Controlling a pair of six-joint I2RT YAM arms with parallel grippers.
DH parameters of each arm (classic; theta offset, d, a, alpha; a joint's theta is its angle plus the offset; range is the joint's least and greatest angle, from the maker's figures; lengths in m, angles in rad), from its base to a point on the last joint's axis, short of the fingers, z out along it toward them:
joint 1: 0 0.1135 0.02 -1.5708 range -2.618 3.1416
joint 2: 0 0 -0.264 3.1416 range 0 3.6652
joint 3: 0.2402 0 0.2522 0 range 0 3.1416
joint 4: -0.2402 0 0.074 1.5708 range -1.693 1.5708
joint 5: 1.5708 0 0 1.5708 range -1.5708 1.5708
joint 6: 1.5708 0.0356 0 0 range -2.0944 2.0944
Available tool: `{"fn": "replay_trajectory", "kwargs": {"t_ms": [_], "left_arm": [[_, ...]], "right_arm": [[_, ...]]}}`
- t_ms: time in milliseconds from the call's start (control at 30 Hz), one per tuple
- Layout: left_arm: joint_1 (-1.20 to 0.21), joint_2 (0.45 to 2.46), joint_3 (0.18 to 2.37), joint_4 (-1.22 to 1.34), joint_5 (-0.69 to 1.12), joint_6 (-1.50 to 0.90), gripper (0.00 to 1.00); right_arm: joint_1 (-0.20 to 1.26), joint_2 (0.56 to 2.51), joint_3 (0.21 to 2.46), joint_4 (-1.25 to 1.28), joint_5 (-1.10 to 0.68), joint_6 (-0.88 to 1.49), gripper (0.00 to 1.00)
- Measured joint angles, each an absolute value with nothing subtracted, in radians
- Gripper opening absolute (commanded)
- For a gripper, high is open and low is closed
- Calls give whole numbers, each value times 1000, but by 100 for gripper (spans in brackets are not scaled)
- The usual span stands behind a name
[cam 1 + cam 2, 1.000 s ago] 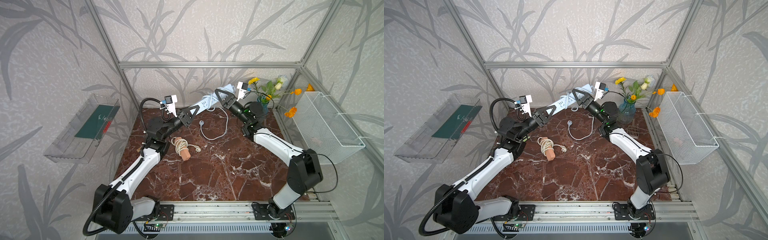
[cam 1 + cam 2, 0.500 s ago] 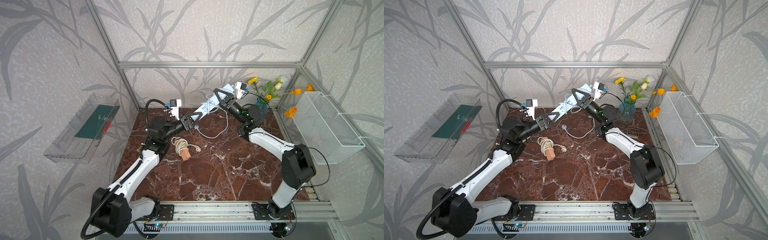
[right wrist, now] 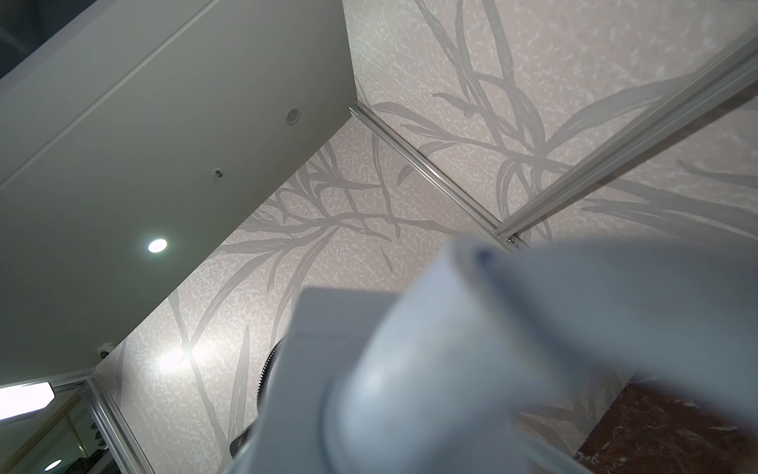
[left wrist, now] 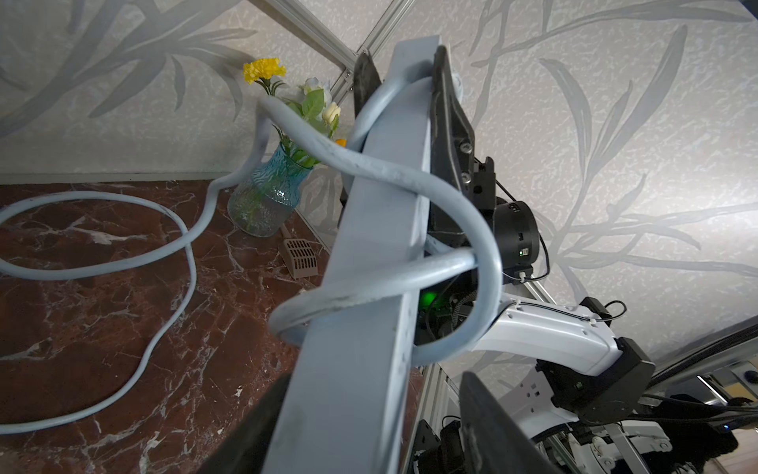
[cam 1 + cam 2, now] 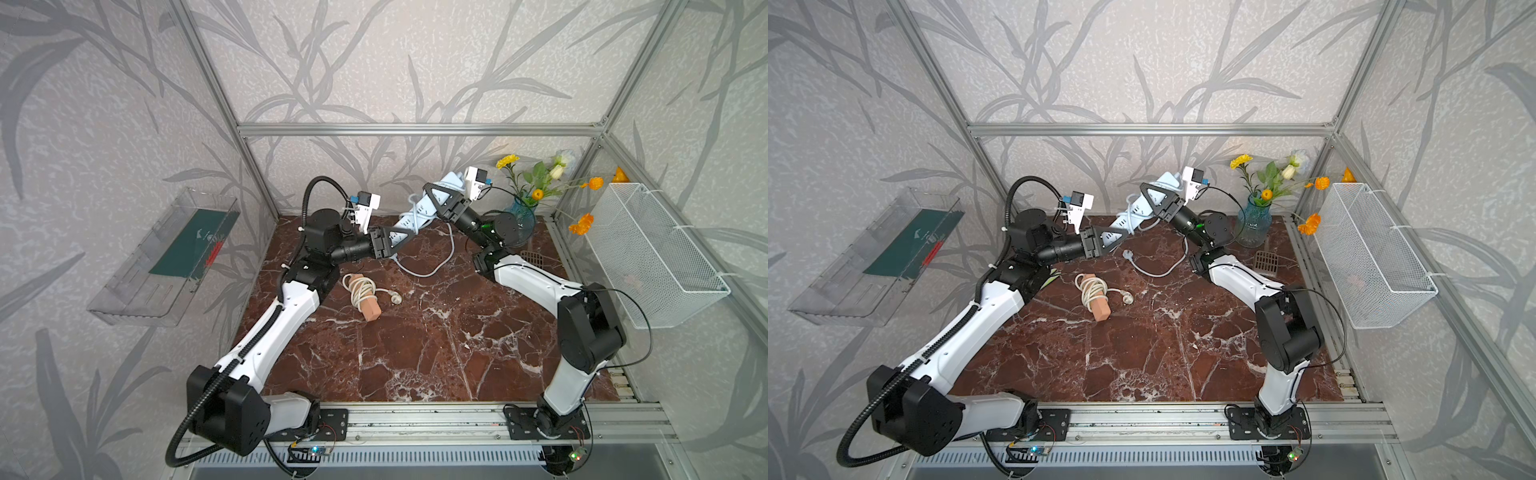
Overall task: Wrap the cord around the power strip
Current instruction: Wrap the power cord around the power strip.
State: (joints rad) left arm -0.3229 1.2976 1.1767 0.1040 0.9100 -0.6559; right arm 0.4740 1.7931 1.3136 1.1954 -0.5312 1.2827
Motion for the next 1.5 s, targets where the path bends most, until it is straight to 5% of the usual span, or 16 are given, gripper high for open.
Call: {"fn": "replay_trajectory", "kwargs": {"t_ms": [67, 267, 400, 600, 767, 1067, 1200, 1500], "left_arm": [[-311, 1296, 1177, 92, 912, -643, 67], [-278, 1300, 1180, 108, 969, -630, 23], [-280, 1301, 1196, 132, 999, -651, 22], [-286, 1316, 1203, 150, 995, -682, 2], [-292, 1322, 1204, 165, 963, -727, 0], [-295, 1342, 1206, 293, 888, -799, 0], [-330, 1342, 1229, 367, 871, -809, 0], [-414, 1332, 1311, 373, 852, -765, 0]], "right_arm": [[475, 1800, 1314, 1194, -534, 1282, 8], [479, 1808, 1328, 1197, -545, 1350, 9], [479, 1810, 1345, 1227, -556, 1387, 13], [477, 1810, 1335, 1198, -540, 1333, 56], [455, 1799, 1250, 1202, -509, 1285, 77], [352, 1692, 928, 1222, -456, 1217, 82], [384, 1668, 839, 1076, -357, 1001, 84], [543, 1742, 1007, 923, -153, 505, 84]]}}
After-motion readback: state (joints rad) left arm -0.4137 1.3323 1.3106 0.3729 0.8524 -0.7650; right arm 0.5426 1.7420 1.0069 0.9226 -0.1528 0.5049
